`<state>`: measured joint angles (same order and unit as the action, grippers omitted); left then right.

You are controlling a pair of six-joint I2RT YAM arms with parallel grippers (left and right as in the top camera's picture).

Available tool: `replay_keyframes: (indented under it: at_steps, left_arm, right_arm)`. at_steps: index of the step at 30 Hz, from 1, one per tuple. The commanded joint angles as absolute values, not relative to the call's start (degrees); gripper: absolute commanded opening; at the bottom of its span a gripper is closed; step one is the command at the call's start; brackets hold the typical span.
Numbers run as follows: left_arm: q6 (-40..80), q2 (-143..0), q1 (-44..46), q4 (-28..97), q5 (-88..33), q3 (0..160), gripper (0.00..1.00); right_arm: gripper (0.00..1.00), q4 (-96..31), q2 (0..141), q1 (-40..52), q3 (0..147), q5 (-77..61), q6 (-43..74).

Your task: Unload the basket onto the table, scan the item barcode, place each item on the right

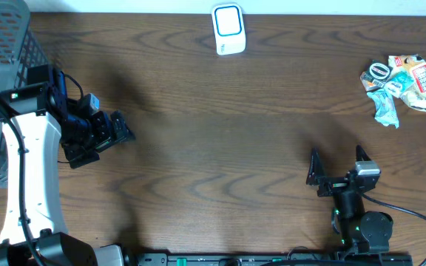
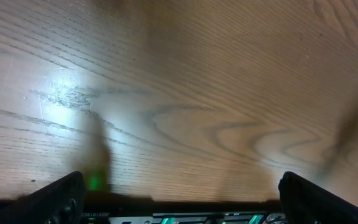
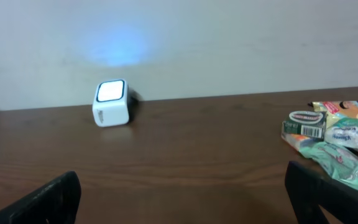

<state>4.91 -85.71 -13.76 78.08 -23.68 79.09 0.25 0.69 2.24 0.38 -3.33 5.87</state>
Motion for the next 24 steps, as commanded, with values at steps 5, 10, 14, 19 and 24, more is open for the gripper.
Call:
replay_keyframes:
  at_steps: [5, 10, 14, 19, 24]
  left_arm:
    - [5.2, -85.7, -13.7, 78.3, -23.6, 79.2, 0.98]
    - [5.2, -85.7, -13.7, 78.3, -23.6, 79.2, 0.98]
    - [5.2, -85.7, -13.7, 78.3, -23.6, 79.2, 0.98]
    - [5.2, -85.7, -13.7, 78.3, -23.6, 79.2, 0.98]
    - [5.2, -85.7, -13.7, 78.3, -23.6, 79.2, 0.98]
  right_arm:
    - [0.99, -4.4, 0.3, 2.7, 0.3, -1.5, 2.1]
    - [0.99, -4.5, 0.3, 3.1, 0.3, -1.5, 1.0]
    - [0.99, -4.5, 0.3, 3.1, 0.3, -1.6, 0.1]
    - [0.99, -4.5, 0.3, 3.1, 0.3, -1.6, 0.1]
    - [0.99, -4.3, 0.3, 3.1, 0.3, -1.6, 0.1]
